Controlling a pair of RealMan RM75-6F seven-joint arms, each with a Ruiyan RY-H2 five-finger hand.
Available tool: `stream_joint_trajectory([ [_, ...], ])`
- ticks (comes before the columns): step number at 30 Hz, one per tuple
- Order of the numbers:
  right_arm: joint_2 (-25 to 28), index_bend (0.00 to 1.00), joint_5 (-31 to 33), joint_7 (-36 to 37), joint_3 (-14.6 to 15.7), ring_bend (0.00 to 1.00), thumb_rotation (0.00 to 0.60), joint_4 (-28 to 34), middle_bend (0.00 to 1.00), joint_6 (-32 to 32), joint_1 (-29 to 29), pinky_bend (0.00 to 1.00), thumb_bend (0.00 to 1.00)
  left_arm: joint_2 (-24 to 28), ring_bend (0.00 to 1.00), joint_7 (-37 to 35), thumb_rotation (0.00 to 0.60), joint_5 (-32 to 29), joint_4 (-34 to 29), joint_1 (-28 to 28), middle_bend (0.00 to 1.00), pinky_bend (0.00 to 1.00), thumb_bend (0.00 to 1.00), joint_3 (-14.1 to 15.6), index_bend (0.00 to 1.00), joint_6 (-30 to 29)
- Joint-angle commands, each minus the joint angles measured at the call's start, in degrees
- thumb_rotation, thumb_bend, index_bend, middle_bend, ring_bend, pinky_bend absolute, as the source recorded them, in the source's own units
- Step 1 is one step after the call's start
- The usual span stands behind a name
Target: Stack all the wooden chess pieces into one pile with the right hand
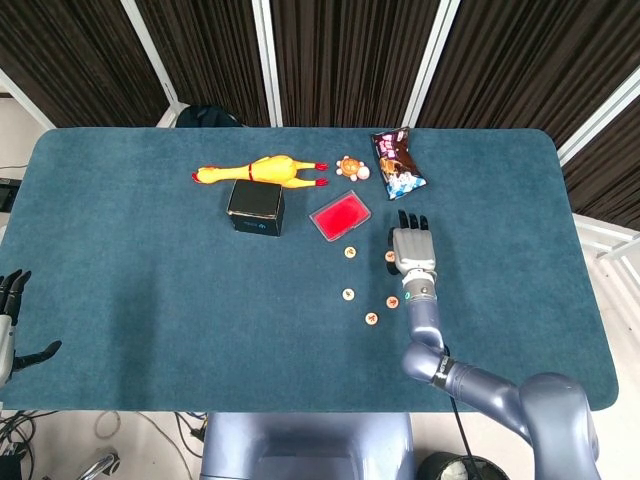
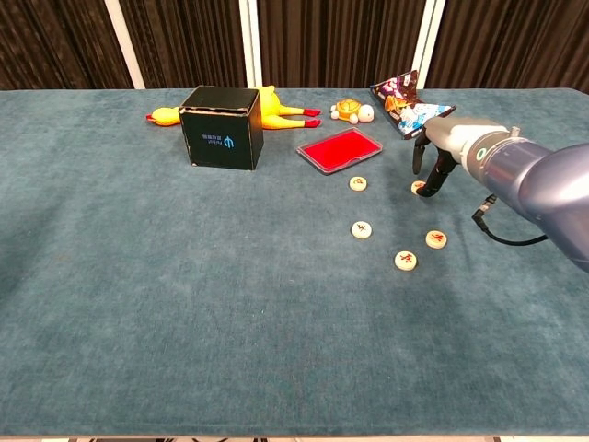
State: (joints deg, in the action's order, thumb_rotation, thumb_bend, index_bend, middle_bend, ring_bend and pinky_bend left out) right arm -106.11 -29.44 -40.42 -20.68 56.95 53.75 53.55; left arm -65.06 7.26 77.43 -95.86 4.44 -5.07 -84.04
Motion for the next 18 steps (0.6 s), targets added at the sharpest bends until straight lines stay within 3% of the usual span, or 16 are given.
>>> stream_joint_trajectory([
  [1, -0.07, 0.46, 0.89, -0.73, -0.02, 0.01, 0.6, 0.17, 0.0, -0.05, -0.17, 0.0, 0.35, 0.01, 0.0, 0.0, 0.6, 0.01, -0.03, -0.01, 0.02, 0.14, 0.0, -0.01, 0.04, -0.05],
  [18, -1.73, 0.49, 1.48, -0.88, -1.02, 0.01, 0.6, -2.67, 0.0, -0.82, 0.22, 0.0, 0.36, 0.1, 0.0, -0.21, 0.6, -0.22, -0.06, -0.08, 0.02, 0.14, 0.0, -0.14, 0.04, -0.17],
])
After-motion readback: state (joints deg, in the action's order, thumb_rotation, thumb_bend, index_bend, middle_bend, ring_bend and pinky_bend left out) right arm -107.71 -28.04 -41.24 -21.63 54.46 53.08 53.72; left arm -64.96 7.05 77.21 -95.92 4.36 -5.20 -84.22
